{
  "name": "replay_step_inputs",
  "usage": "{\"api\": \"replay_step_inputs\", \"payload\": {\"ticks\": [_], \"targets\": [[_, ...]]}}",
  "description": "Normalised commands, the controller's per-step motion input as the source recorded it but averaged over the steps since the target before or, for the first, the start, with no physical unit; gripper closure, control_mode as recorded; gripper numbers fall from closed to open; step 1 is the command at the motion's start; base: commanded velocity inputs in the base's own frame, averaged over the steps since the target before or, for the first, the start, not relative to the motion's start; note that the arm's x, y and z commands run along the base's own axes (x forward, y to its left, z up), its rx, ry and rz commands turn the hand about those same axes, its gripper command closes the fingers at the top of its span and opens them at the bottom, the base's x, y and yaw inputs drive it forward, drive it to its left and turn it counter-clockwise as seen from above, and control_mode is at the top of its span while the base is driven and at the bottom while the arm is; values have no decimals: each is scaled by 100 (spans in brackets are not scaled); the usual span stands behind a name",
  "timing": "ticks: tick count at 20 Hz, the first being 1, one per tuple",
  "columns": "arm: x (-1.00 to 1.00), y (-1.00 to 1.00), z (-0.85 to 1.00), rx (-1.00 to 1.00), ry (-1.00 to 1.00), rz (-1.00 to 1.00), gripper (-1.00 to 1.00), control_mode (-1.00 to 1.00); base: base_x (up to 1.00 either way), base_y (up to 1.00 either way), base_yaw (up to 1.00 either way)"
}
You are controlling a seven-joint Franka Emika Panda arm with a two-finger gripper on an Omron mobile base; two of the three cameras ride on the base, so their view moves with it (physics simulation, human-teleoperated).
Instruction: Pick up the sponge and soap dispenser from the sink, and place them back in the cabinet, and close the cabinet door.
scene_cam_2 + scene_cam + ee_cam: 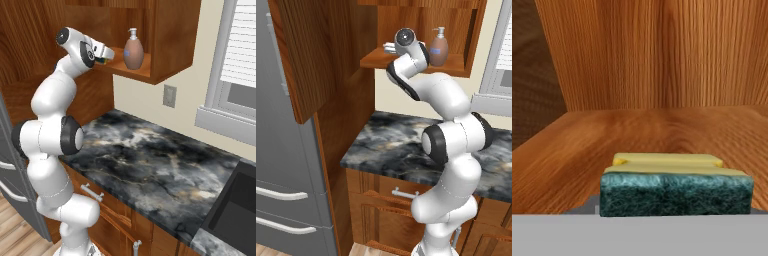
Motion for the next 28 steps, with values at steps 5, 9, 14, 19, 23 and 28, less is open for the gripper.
{"api": "replay_step_inputs", "payload": {"ticks": [5,9,14,19,23,28], "targets": [[23,-3,-3,0,0,0,100,-100,0,0,0],[7,0,-2,0,0,0,100,-100,0,0,0],[0,0,0,0,0,0,100,-100,0,0,0],[6,0,-7,0,0,0,100,-100,0,0,0],[1,0,-2,0,0,0,100,-100,0,0,0],[0,0,0,0,0,0,-100,-100,0,0,0]]}}
